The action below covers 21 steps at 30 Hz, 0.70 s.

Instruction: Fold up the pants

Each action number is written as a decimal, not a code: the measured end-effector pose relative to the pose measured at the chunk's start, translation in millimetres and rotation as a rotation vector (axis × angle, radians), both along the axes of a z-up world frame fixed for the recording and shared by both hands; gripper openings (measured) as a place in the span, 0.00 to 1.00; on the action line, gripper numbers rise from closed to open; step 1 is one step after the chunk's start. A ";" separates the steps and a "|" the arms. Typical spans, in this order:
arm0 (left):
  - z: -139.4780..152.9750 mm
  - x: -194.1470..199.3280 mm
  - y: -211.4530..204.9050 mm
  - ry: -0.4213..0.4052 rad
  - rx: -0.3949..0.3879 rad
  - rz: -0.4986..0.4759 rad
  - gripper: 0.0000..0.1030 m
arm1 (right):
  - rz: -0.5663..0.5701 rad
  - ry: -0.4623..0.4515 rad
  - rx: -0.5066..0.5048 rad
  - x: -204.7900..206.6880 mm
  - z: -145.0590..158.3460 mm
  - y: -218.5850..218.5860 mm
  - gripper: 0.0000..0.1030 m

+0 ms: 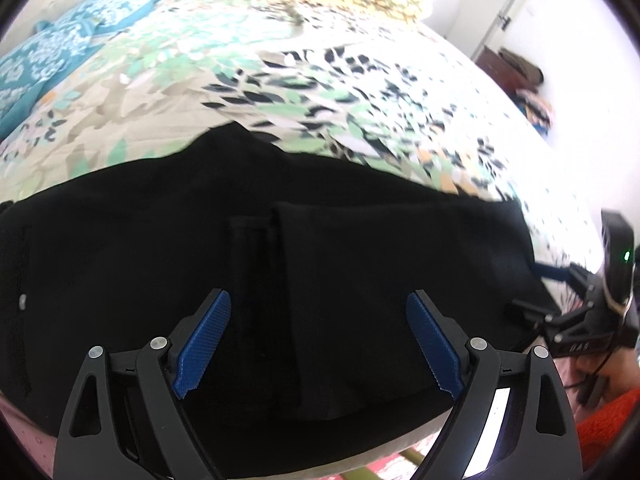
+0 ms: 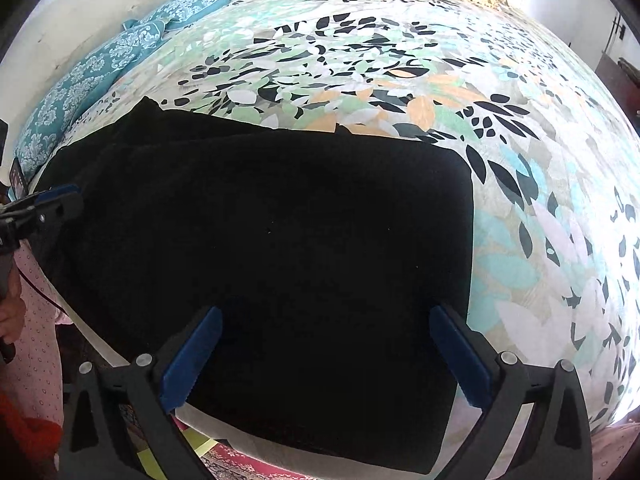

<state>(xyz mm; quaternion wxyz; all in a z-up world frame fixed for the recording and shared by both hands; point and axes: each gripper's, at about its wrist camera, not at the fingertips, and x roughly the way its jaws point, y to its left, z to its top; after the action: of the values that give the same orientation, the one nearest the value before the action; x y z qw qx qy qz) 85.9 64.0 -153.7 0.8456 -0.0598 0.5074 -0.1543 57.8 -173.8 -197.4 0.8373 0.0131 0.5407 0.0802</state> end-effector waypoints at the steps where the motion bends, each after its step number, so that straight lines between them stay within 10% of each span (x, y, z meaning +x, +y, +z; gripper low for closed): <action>1: 0.5 0.7 2.9 -0.001 -0.003 0.012 0.88 | -0.002 0.000 -0.003 0.2 -0.4 0.4 1.00; 14: 9.7 8.4 42.7 -0.011 -0.028 0.149 0.88 | -0.012 -0.005 -0.021 0.1 -1.9 2.0 1.00; 21: 20.2 19.3 146.4 0.072 -0.139 0.460 0.88 | -0.012 -0.006 -0.021 0.4 -2.1 1.8 1.00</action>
<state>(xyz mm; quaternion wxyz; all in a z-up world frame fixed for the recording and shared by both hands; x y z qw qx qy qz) 105.2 210.4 -133.5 0.8337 -0.2373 0.4985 0.0097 58.3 -171.9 -199.5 0.8394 0.0073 0.5390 0.0697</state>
